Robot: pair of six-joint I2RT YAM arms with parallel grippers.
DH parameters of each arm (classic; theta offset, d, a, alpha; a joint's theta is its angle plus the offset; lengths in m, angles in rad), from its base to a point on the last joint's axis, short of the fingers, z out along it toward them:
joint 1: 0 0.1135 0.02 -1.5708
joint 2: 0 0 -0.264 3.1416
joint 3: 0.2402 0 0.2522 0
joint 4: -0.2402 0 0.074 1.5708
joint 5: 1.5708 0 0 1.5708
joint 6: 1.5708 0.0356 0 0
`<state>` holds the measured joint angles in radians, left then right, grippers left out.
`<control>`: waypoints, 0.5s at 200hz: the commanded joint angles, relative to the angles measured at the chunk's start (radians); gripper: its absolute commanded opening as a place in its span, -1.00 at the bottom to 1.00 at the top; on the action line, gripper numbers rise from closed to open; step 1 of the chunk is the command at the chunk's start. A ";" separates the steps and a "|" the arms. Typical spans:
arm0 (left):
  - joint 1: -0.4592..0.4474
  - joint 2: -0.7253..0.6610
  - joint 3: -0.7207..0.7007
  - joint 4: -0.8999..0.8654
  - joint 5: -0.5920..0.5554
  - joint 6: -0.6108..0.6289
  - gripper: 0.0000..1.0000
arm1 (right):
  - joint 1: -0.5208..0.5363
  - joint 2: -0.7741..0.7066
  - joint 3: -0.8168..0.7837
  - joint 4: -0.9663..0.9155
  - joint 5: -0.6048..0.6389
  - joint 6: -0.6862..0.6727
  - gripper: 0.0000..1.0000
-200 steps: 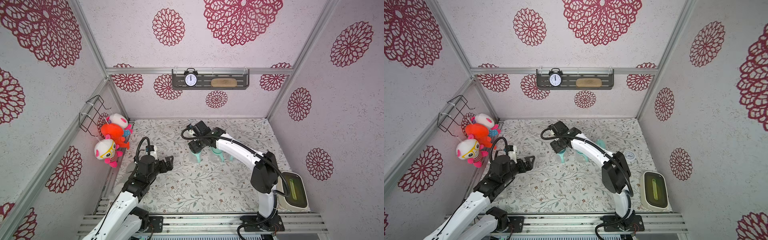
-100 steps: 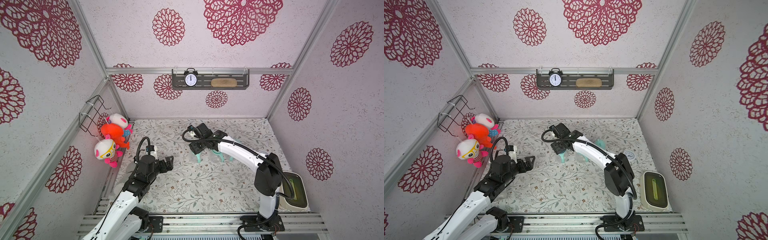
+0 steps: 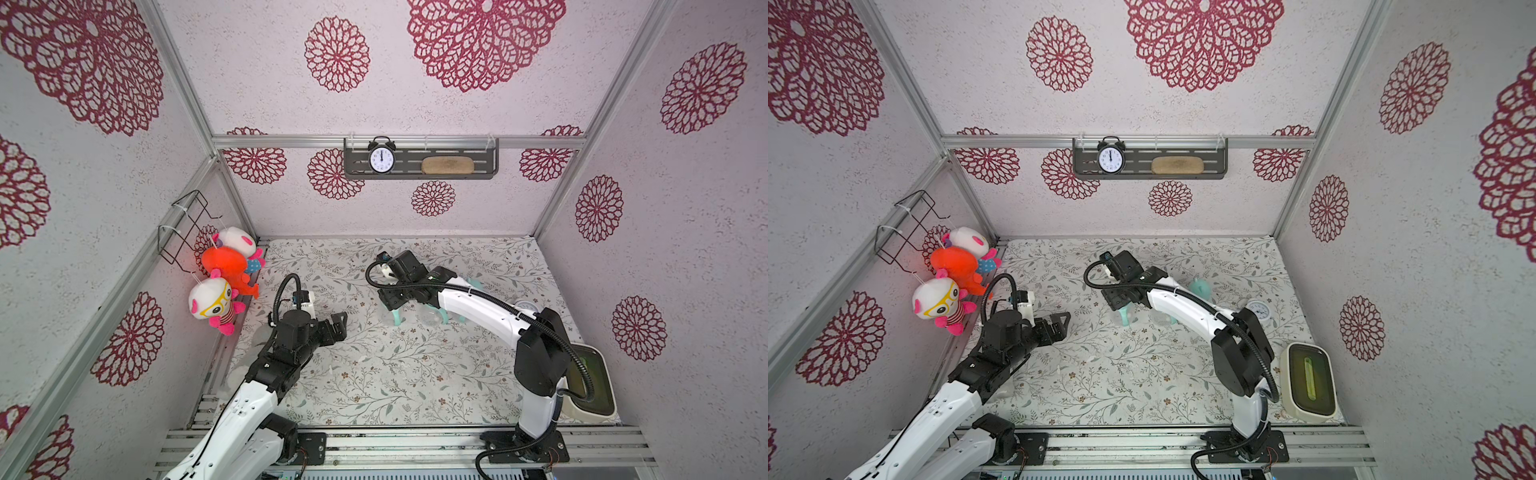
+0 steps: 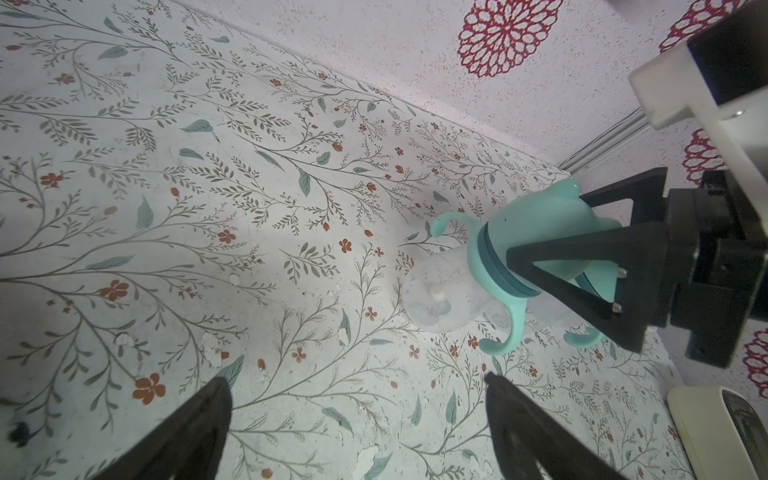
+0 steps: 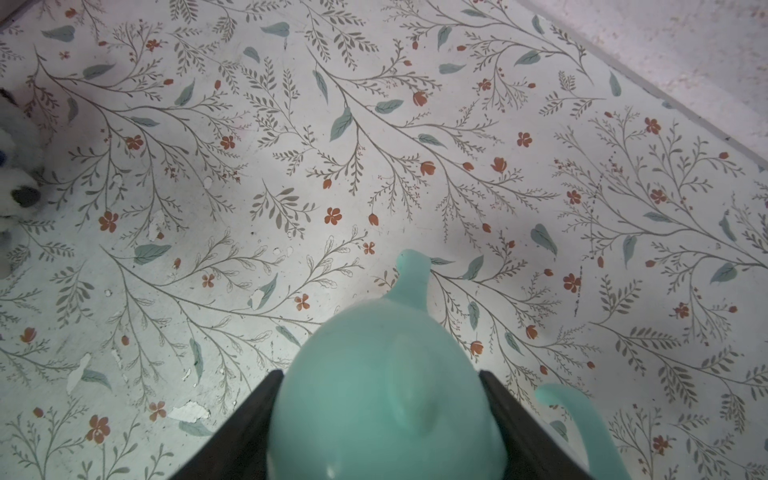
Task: Assemble the baby bottles
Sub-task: Close the lid on the baby bottle.
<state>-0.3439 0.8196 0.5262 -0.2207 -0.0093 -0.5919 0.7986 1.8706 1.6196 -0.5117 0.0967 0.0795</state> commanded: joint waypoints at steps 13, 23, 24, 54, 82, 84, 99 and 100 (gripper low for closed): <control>0.010 -0.010 0.004 0.024 -0.006 0.004 0.95 | 0.004 -0.047 -0.046 -0.016 -0.005 0.036 0.42; 0.010 -0.010 0.003 0.025 -0.008 0.005 0.95 | 0.005 -0.057 -0.062 -0.003 -0.003 0.037 0.42; 0.010 -0.011 0.004 0.024 -0.008 0.004 0.95 | 0.004 -0.059 -0.063 -0.003 -0.003 0.037 0.42; 0.009 -0.008 0.004 0.025 -0.007 0.004 0.95 | 0.011 -0.074 -0.096 0.025 0.017 0.040 0.43; 0.010 -0.007 0.001 0.025 -0.009 0.004 0.95 | 0.020 -0.078 -0.132 0.059 0.031 0.043 0.43; 0.010 -0.007 0.002 0.026 -0.009 0.004 0.95 | 0.021 -0.077 -0.134 0.061 0.031 0.043 0.43; 0.009 -0.005 0.001 0.026 -0.009 0.004 0.95 | 0.022 -0.072 -0.145 0.073 0.029 0.045 0.44; 0.010 -0.005 0.000 0.026 -0.009 0.004 0.95 | 0.022 -0.071 -0.145 0.073 0.029 0.045 0.44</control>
<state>-0.3439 0.8181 0.5262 -0.2211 -0.0120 -0.5919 0.8131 1.8126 1.5063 -0.4053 0.1101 0.1051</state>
